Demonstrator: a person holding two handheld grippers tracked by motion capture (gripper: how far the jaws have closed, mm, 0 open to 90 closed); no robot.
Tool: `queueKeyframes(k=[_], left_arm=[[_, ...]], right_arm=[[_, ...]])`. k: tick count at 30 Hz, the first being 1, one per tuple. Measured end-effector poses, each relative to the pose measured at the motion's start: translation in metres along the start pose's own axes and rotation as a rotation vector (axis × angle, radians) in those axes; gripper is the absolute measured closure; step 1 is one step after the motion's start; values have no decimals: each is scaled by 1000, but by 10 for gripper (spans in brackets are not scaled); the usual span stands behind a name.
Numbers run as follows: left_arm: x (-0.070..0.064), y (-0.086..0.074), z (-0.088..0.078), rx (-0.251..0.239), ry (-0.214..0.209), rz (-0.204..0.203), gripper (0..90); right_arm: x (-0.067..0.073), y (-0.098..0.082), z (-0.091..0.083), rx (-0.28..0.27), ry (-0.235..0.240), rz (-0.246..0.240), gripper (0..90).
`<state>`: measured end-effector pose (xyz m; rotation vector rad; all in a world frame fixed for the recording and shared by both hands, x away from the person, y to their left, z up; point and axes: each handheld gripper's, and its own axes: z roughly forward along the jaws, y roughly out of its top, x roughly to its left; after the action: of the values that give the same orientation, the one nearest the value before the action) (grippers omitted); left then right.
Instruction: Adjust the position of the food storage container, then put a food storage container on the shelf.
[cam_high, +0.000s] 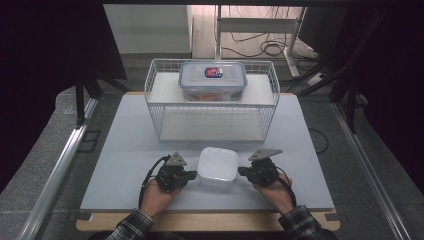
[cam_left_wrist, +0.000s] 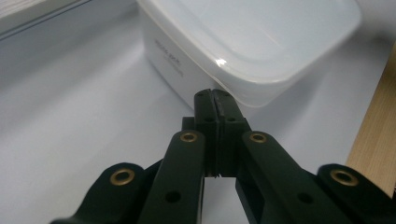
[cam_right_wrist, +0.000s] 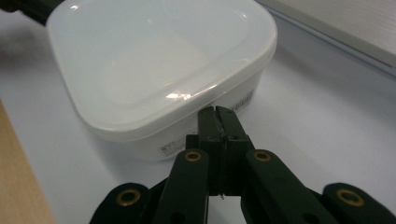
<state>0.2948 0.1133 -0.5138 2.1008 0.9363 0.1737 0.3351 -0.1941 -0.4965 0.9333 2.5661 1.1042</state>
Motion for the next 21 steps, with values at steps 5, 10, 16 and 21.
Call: queueKeyframes(k=[5,10,16,21], left_arm=[[5,-6,-12,-13,41,-16,898],[7,-13,-27,-62,76,-39,765],[7,-21,-31,-52,110,-33,316],[10,-21,-26,-64,109,-30,140]], right_arm=[[0,3,6,9,-9,-10,895],[1,-3,-6,-20,-11,-1,824],[-2,-12,-18,-38,1,23,490],[-4,-11,-21,-69,-9,2,279]])
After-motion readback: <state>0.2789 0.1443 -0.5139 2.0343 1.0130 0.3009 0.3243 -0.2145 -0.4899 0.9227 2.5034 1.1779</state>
